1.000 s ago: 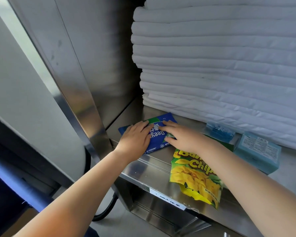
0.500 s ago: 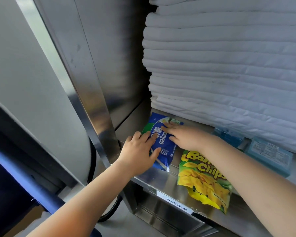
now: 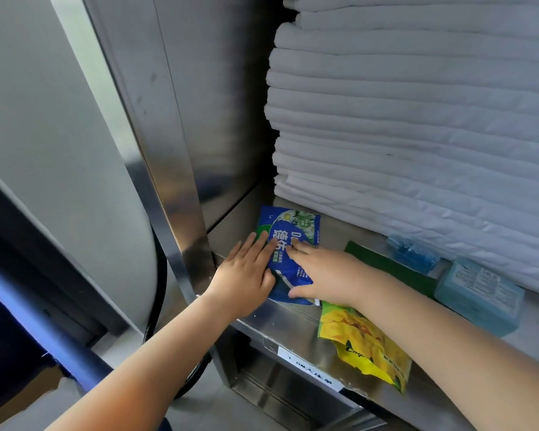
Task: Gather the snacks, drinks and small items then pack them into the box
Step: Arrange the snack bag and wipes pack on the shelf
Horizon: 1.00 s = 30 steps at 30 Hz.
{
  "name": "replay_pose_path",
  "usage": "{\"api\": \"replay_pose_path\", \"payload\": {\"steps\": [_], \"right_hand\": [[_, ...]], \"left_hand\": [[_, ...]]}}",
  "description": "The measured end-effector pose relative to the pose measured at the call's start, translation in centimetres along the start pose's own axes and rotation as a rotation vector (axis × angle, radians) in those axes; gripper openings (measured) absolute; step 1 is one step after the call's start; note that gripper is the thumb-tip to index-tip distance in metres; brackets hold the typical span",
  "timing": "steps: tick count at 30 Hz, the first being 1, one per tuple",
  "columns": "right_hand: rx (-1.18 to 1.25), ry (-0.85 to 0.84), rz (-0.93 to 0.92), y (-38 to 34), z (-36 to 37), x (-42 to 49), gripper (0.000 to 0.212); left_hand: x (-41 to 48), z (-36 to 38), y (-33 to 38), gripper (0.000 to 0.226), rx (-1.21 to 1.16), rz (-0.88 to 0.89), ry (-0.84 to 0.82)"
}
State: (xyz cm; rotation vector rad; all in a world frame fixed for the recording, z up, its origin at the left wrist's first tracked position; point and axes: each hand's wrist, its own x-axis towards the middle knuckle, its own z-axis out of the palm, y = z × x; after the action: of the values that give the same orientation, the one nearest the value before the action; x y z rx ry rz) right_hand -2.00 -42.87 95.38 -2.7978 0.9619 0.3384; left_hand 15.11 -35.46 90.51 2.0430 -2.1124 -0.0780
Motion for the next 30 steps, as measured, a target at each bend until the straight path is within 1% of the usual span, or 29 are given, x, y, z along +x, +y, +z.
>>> {"api": "replay_pose_path", "payload": {"steps": [2,4,6,10,12,14,15,17,19,20,22,26,28,30], "right_hand": [[0.041,-0.05,-0.039,1.2,0.0,0.2,0.087],[0.077,-0.052,-0.068,2.4,-0.3,0.4,0.077],[0.069,-0.017,-0.072,3.3,-0.7,0.7,0.068],[0.023,0.072,-0.038,2.5,-0.8,0.6,0.065],[0.089,0.165,-0.032,1.2,-0.4,-0.1,0.055],[0.186,0.224,-0.025,-0.3,0.0,-0.9,0.047],[0.18,0.219,-0.017,-0.9,0.2,-1.1,0.05],[0.12,0.179,0.003,-1.5,0.9,-1.2,0.066],[0.119,0.14,0.023,-1.6,1.3,-1.0,0.08],[0.133,0.123,0.025,-1.5,1.3,-0.9,0.083],[0.154,0.116,0.015,-1.0,1.3,-0.7,0.078],[0.249,0.1,0.003,0.5,1.0,-0.5,0.066],[0.269,0.092,0.016,1.5,0.4,-0.1,0.061],[0.242,0.082,0.071,2.4,-0.1,0.2,0.059]], "left_hand": [[-0.1,-0.2,0.4,0.056,-0.006,-0.014,0.046],[-0.5,-0.5,0.6,0.055,-0.019,-0.035,0.055],[-1.1,-1.0,1.0,0.054,-0.006,-0.026,0.059],[-2.2,-2.0,1.7,0.045,0.118,0.071,0.15],[-1.7,-2.1,0.7,0.04,0.11,0.129,0.18],[-0.6,-2.4,-0.3,0.041,0.057,0.151,0.167],[0.1,-2.5,-0.6,0.045,0.039,0.136,0.136],[1.7,-2.3,-1.0,0.052,0.005,0.093,0.009],[2.9,-1.4,-1.1,0.053,0.002,0.053,-0.132],[3.1,-1.0,-1.1,0.053,-0.012,0.038,-0.157],[2.9,-0.5,-1.3,0.052,-0.036,0.014,-0.122],[1.9,-0.3,-0.9,0.052,0.009,-0.023,0.003],[1.2,-0.4,-0.4,0.055,0.041,-0.059,0.023],[0.5,-0.5,0.1,0.058,0.109,-0.079,0.017]]}}
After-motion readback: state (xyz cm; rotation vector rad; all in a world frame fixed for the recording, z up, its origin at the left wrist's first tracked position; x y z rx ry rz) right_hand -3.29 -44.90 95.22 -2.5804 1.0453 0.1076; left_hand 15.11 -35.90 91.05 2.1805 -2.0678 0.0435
